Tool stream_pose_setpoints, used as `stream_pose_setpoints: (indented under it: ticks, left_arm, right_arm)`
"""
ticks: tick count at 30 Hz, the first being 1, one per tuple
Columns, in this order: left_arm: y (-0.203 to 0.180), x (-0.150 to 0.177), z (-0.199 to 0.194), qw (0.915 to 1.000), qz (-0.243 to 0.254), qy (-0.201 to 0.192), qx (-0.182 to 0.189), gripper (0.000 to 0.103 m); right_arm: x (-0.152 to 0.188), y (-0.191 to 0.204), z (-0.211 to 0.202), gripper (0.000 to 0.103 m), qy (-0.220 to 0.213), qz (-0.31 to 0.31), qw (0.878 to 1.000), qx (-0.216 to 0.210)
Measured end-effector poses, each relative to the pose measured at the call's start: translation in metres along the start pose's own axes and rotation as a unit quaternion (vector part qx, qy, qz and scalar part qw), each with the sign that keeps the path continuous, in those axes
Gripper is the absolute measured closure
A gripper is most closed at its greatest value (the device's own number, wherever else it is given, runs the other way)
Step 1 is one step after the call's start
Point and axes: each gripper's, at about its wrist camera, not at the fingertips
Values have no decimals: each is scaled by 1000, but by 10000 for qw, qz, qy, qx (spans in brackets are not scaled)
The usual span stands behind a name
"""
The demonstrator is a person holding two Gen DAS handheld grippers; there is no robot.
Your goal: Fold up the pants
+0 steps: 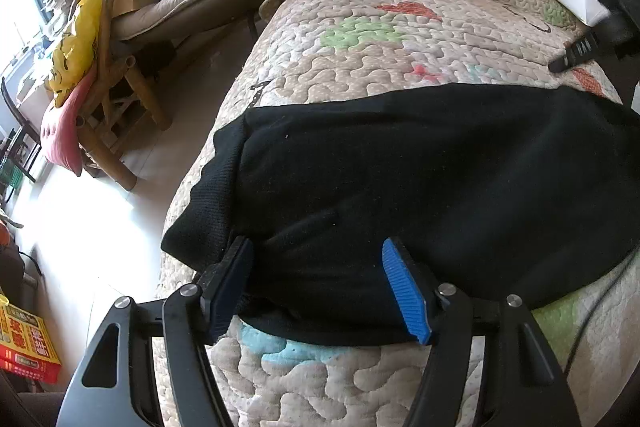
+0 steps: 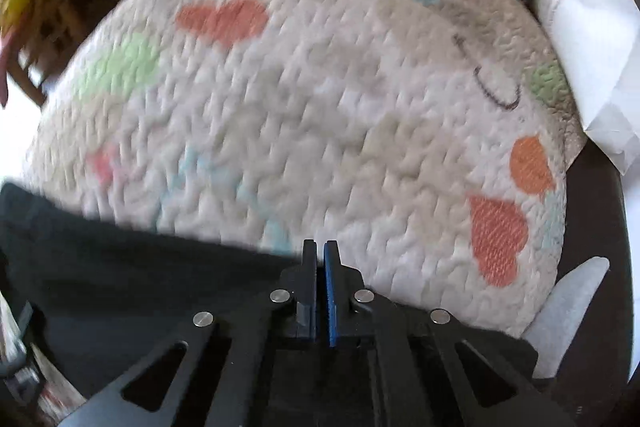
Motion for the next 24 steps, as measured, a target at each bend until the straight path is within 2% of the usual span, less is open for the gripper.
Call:
stream_pose_setpoints:
  ticks: [3,5,8,9,10,11,12,14,15,16,17,18,21,24]
  left_arm:
    - [0,0,0,10000,1,0,1,36]
    - [0,0,0,10000,-2,-1,4,36]
    - [0,0,0,10000,-3,6,1,36]
    - [0,0,0,10000,-14,10,1,36]
    - [1,0,0,10000,-25,12,1,36]
    - [1,0,0,10000,-26,10,1,36]
    - [1,0,0,10000,-19,9,1,36]
    - [1,0,0,10000,-20,9,3,35]
    - [1,0,0,10000,-22,9,2,35]
    - [1,0,0,10000,-21,9,2,35]
    - [1,0,0,10000,-22,12,4,35]
    - [1,0,0,10000,-26,13,4,35]
    - [1,0,1,10000,-28,17,-2,35]
    - [2,0,1,10000,-38,18,8,34]
  right_arm:
    - [-10,-9,-6,103,-447,227,9984,245]
    - [-10,-17,-13,101,-609,427,9971,188]
    - [-4,-25,-9,92,-230,492,9984,-167]
    - [0,-25,-7,74,-71,448,9987,-243]
    - [8,-22,-8,60,9,417,9988,-249]
    - [12,-19,-5,39,98,354,9990,-242]
    - [17,-18,-2,36,114,297,9992,-230]
    - [21,-15,5,37,146,294,9991,-250]
    - [23,-14,9,40,220,349,9987,-289]
    - [25,-11,18,52,424,380,9978,-340]
    - [27,-9,24,94,582,348,9970,-379]
    - [28,-5,27,97,675,297,9968,-322]
    - [22,1,22,99,513,101,9986,-44]
    - [9,-4,20,100,272,351,9990,71]
Point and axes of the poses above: each gripper's, at about its wrist camera, not at the fingertips, and z roughly the way its jaws point, y to its left, x to its underside, and after that the axes turned 5 degrees about -y, right-handed
